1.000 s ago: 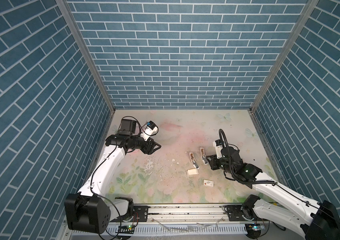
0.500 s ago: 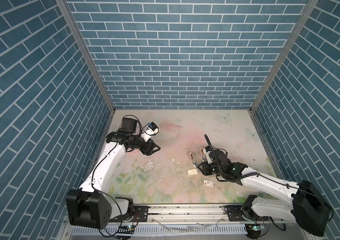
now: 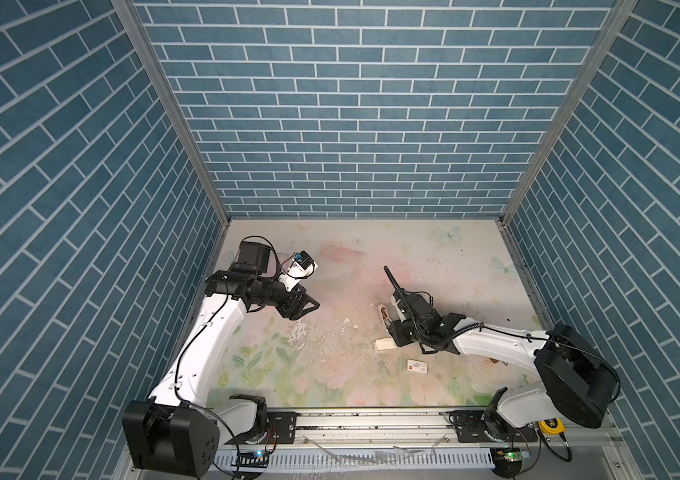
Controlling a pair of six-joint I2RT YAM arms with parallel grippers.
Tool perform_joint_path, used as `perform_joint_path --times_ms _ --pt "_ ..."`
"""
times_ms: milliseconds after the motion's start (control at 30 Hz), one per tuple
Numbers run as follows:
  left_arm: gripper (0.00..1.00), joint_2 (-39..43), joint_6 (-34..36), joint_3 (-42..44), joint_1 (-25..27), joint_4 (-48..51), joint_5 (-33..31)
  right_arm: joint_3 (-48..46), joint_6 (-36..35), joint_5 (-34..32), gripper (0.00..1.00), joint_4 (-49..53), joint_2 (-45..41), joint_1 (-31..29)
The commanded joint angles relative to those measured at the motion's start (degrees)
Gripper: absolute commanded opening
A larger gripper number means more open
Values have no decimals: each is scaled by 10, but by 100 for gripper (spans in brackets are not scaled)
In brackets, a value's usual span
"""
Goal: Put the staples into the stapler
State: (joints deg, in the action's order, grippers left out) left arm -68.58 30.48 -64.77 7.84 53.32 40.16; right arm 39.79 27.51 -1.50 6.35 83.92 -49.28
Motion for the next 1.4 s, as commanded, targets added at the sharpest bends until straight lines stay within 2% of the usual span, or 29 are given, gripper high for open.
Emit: perform_joint_path --times_ms 0,433,833,1167,1367 --pt "69 11 2 8 -4 21 11 16 -33 -23 41 -8 10 -4" --pt "69 15 1 9 -4 26 6 52 -68 -27 41 7 63 -5" --pt "69 18 3 18 -4 24 6 66 -79 -4 41 -5 100 -5" --pt "69 19 5 24 -4 28 4 86 -108 14 32 -13 126 -13" --pt "69 28 4 27 -7 26 0 104 -125 26 30 -11 141 -24"
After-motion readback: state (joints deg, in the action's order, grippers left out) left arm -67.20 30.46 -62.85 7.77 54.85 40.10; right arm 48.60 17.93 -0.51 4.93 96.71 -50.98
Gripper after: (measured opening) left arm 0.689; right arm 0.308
